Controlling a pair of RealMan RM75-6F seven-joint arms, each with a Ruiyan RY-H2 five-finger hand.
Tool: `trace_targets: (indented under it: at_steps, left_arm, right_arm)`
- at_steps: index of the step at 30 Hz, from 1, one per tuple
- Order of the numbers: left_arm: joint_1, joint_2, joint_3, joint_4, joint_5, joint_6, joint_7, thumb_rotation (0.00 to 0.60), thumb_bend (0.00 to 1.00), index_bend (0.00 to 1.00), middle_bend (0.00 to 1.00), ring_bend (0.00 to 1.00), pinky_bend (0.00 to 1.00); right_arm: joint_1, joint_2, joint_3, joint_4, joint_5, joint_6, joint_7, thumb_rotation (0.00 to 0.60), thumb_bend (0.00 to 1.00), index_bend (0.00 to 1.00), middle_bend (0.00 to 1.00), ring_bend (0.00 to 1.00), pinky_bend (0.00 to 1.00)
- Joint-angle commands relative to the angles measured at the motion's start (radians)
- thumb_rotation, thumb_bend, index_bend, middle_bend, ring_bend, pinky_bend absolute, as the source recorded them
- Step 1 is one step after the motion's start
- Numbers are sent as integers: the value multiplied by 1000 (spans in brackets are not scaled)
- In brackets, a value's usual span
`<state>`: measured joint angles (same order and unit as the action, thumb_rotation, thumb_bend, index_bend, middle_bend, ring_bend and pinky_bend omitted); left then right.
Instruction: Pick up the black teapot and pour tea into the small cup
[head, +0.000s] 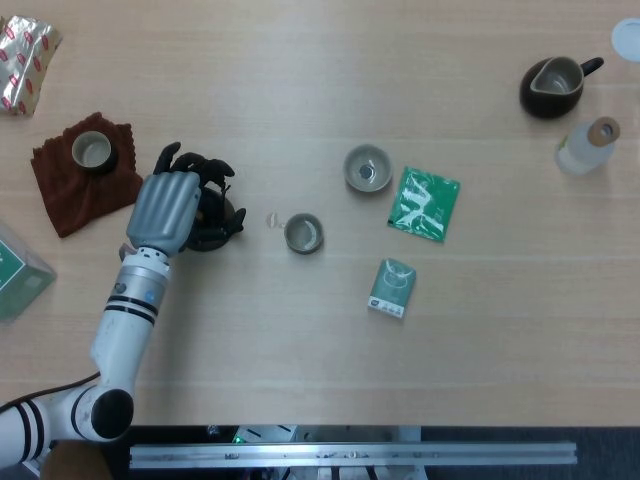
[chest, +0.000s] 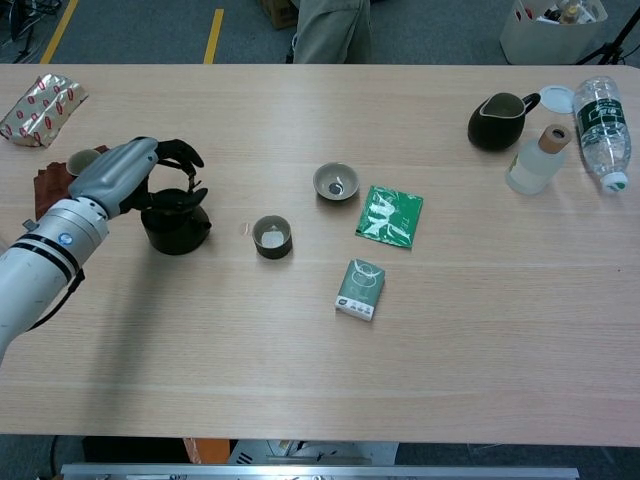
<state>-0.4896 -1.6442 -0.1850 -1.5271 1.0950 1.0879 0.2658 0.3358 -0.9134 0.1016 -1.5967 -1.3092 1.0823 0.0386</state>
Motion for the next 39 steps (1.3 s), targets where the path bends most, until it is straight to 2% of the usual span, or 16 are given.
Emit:
trace_targets:
  at_steps: [1,6,10,14,16,24,29,35,39]
  left_arm:
    - [-3,9,-2,-13,7,1,-9,359,300,259,287,154,56]
    - [-5,31,-2,-30,50,29,-15,365,300,258,281,150,56]
    - [-2,61,4,-44,98,65,-10,418,300,265,281,150,56]
    - [18,120,23,-76,149,111,8,505,300,274,281,150,56]
    - [33,149,37,-89,173,140,23,522,300,277,281,150,56]
    - [128,269,108,-155,250,261,46,558,300,279,281,150,56]
    - [202,297,159,-154,320,362,41,570,300,284,285,150,55]
    - [271,325,189,-169,388,467,45,594,300,286,288,150,55]
    - [300,355,198,-205,402,494,67,599,300,288,291,150,55]
  right_arm:
    - [-3,1,0,1,-1,2,4,600,185,145,213,115,164]
    - [-12,-1,-2,7,2,11,16,600,185,145,213,115,164]
    - [-28,1,-3,10,5,29,32,600,185,145,213,115,164]
    - [-61,3,-10,10,8,68,45,600,185,145,213,115,164]
    - [-79,1,-17,9,7,88,43,600,185,145,213,115,164]
    - [-176,-16,-49,4,-15,203,70,600,185,145,213,115,164]
    - [-239,-29,-64,2,-26,278,95,600,185,145,213,115,164]
    - [-285,-49,-87,17,-77,340,99,600,185,145,213,115,164]
    - [-296,-59,-97,30,-106,353,87,600,185,145,214,115,164]
